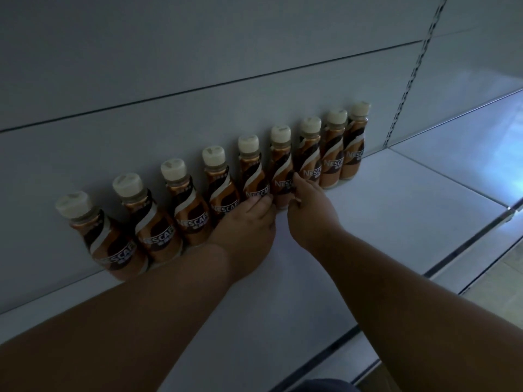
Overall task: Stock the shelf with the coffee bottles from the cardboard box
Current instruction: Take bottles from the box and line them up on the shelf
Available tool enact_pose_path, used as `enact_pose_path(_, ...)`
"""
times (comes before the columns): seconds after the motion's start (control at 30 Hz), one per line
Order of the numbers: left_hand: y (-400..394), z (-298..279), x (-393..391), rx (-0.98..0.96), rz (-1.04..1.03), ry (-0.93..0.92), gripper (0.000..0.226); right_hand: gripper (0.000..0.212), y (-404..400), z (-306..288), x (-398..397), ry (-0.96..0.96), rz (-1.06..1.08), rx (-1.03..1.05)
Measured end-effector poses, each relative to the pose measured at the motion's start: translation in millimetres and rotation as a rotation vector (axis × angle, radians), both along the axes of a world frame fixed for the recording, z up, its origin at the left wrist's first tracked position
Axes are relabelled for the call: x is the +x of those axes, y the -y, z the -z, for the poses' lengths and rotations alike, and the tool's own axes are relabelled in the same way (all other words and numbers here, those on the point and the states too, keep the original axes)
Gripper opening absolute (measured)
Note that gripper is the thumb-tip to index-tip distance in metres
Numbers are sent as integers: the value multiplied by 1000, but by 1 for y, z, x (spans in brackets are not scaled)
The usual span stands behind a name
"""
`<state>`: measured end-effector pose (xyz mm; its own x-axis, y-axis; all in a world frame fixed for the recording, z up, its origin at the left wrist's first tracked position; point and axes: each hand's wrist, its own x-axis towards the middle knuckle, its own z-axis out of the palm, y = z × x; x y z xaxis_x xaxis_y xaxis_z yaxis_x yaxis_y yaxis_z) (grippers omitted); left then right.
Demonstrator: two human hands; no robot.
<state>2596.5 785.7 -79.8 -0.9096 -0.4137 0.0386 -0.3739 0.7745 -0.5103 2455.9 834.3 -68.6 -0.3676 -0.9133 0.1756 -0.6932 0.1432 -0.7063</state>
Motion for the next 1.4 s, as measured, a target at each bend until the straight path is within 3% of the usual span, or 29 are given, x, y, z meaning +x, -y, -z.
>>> enact_pose_path(0.47,-7,-4,-3,58,-35,-78,54,60,-3,4,3,35,-35,-11)
enact_pose_path(0.73,-11,-11,-45,126,26,-170,57,35,-8,1,-23,64,103,-120)
enact_pose_path(1.03,11,-17,-70,-38,10,26,65,45,7,7,-48,157,35,-67)
enact_pose_path(1.4,18,-18,-86,-67,128,-68,42,33,5,6,-67,76,127,-129)
